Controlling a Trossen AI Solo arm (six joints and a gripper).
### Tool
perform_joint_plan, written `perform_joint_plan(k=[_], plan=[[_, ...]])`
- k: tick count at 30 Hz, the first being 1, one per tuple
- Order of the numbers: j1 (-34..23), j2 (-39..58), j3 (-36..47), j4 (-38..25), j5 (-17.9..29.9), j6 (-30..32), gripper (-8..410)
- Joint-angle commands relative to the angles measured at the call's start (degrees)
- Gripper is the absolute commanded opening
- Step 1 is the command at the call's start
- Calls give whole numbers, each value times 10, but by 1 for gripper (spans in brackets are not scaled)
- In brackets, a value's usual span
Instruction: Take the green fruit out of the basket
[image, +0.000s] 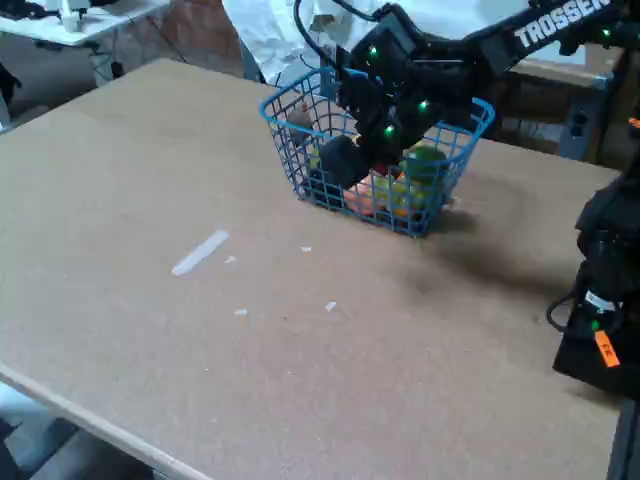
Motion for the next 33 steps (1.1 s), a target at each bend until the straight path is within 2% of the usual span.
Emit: perform_joint_plan(k=[1,14,21,27,33], plan=[[32,-20,18,3,-3,15,220],[33,-20,5,4,-3,18,220],[33,-21,30,-1,-3,18,220],[33,-21,101,-74,0,11,220],[33,-21,179,-159,38,-2,220]])
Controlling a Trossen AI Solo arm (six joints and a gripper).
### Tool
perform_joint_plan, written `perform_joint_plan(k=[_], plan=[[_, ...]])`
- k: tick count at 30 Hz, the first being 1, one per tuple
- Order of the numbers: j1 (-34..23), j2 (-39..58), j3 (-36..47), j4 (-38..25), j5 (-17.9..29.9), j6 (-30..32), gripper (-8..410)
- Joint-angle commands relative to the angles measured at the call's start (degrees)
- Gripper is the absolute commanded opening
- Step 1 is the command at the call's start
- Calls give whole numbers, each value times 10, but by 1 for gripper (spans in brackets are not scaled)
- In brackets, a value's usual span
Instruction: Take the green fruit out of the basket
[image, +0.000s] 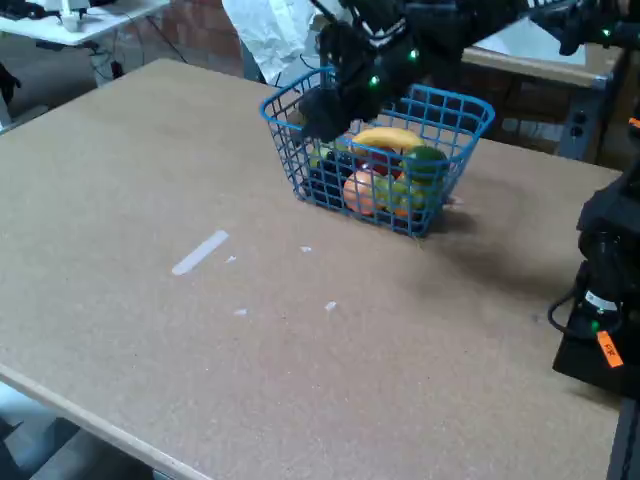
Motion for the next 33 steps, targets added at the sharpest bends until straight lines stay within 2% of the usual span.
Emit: perform_joint_plan(k=[1,4,9,18,23,33], plan=[[0,0,52,-59,33,-5,220],[-2,0,94,-106,61,-14,220],[-21,0,164,-191,72,-19,234],[-69,0,245,-320,102,-31,317],[-103,0,266,-382,102,-32,341],[-177,2,267,-398,99,-66,362]])
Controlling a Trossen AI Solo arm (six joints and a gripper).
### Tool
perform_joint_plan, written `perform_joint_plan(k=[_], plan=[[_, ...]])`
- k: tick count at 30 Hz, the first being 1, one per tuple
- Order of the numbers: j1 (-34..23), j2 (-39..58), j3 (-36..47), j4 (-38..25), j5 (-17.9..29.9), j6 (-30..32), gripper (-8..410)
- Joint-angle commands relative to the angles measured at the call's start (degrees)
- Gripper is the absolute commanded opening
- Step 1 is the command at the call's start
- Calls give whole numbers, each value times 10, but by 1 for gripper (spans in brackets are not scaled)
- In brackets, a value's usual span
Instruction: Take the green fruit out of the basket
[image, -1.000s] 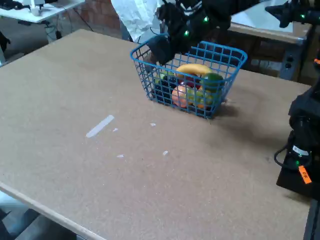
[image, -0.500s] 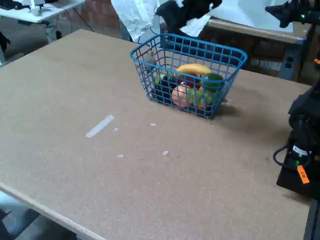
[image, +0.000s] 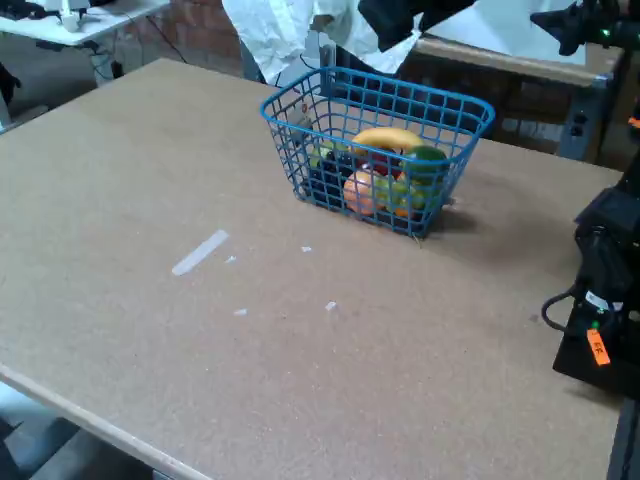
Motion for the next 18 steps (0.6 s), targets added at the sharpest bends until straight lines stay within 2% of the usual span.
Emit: perform_joint_plan(k=[1,9,18], plan=[[-32,0,0,-10,-2,-17,367],[-95,4,0,-25,-29,-34,392],[-114,62,0,-36,-35,-26,392]])
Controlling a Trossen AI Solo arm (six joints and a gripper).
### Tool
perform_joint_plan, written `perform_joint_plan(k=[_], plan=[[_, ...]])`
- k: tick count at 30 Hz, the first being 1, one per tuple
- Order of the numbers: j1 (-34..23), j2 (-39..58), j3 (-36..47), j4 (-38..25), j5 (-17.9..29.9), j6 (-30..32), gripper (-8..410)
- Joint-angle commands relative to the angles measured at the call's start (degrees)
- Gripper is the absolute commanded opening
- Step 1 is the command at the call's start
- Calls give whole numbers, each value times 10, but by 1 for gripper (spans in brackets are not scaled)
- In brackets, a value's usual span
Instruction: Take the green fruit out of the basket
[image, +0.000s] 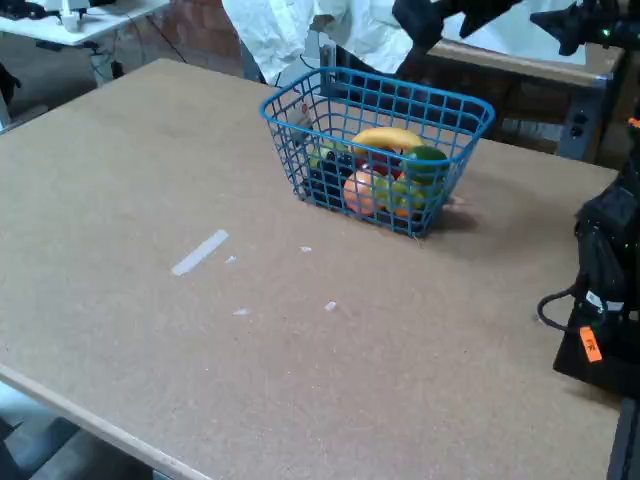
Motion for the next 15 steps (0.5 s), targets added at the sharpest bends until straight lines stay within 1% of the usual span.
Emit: perform_joint_plan(k=[1,9,15], plan=[[-1,33,0,-5,-7,2,392],[-1,97,0,-1,-11,-34,392],[-4,112,0,-9,-13,-71,392]])
